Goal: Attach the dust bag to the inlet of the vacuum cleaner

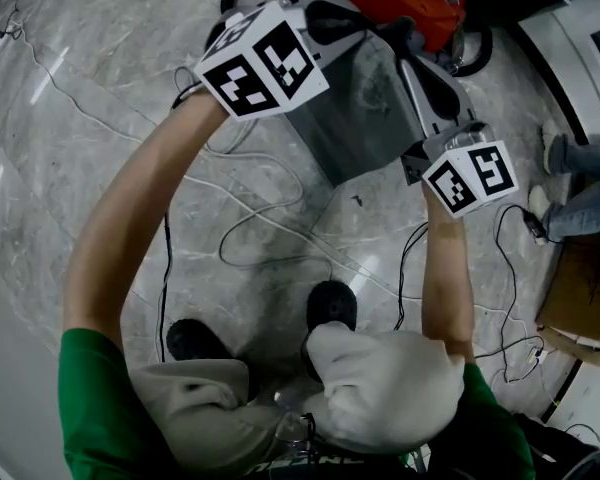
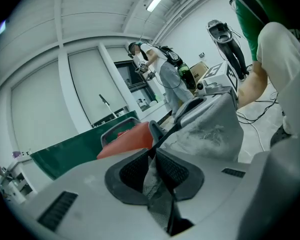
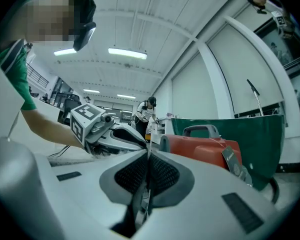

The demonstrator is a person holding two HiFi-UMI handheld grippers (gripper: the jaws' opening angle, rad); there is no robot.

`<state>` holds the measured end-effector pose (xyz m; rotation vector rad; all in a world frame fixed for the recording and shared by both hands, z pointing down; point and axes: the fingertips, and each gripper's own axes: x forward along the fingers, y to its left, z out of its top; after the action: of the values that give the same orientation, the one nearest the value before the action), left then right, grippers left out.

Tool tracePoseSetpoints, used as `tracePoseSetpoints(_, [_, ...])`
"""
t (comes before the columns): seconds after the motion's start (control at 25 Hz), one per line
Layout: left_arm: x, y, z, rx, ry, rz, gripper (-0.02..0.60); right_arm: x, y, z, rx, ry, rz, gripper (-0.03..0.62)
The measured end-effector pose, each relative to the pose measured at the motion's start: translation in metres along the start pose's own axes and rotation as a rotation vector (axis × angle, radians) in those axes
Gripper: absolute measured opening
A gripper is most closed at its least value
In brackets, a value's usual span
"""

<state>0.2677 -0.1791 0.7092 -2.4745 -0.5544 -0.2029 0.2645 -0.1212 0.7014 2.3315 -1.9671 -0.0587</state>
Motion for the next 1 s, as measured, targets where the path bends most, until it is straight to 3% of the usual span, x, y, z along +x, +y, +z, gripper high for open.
tracePoseSetpoints(0.16, [-0.009, 0.007, 0.001, -0.007, -0.018, 0.041, 0.035, -0.002, 0.0, 0.001, 0.002, 0.001, -0.017, 0.016])
tracePoseSetpoints(0.4, [-0.016, 0.001, 0.006, -0.013, -0.032, 0.024, 0.035, -0.006, 0.0, 0.005, -0.004, 0.004, -0.045, 0.016])
tracePoseSetpoints(1.0, [-0.017, 0.001, 0.01, -0.168, -0.1, 0.002, 0.034, -0.002, -0.002, 0.04, -0.04, -0.006, -0.058, 0.015])
